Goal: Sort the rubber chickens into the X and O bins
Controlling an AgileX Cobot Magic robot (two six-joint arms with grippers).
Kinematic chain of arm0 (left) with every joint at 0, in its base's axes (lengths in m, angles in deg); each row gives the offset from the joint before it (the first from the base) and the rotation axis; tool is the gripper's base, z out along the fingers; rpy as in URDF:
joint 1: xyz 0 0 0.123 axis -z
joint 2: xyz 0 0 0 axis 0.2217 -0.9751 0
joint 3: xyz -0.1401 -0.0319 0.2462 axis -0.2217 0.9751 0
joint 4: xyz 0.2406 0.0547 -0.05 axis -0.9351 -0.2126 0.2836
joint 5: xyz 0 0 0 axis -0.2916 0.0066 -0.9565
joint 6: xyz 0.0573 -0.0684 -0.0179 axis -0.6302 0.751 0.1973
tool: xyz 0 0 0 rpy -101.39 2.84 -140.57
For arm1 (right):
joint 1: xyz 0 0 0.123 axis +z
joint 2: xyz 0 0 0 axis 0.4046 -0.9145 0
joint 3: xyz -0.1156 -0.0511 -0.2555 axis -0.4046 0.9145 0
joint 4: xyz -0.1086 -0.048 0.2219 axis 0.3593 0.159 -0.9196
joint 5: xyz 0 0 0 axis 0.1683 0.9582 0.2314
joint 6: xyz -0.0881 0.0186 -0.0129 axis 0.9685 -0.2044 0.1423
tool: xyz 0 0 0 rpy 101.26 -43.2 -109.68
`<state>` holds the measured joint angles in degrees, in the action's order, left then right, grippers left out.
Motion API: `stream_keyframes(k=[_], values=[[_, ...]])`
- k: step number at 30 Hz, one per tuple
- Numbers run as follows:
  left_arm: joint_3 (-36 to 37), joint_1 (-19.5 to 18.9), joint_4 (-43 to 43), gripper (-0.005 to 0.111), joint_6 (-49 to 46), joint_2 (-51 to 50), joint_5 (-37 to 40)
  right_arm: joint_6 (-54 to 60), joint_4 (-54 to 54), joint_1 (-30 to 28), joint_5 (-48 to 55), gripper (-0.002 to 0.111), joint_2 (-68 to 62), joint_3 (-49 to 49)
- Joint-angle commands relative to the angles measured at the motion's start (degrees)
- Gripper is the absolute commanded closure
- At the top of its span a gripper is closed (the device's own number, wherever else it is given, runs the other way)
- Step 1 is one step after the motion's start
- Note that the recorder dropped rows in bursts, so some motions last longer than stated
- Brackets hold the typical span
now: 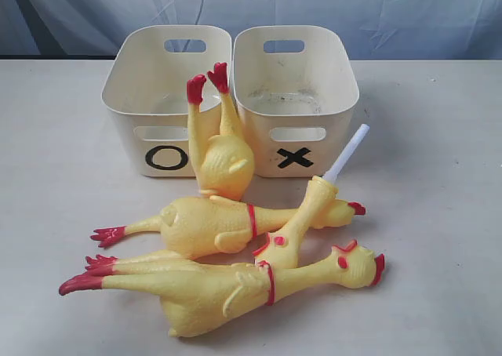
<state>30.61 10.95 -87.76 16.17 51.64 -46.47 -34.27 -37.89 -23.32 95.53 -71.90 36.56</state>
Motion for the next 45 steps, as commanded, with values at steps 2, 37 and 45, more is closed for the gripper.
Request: stream_keyframes(k=[2, 37, 45], values=[[-0.14, 0.2, -0.06, 0.107, 0.25, 0.3, -0.75, 0.0, -0.26, 0.14, -0.05, 0.102, 0.43, 0.12], [-0.14, 0.2, -0.06, 0.107, 0.25, 0.3, -0.75, -7.58, -4.47, 0.14, -61.19, 0.102, 0.43, 0.05], [-0.14, 0.2, -0.06, 0.107, 0.25, 0.3, -0.75, -16.2, -1.64, 0.14, -70.49, 0.102, 0.43, -13.65]])
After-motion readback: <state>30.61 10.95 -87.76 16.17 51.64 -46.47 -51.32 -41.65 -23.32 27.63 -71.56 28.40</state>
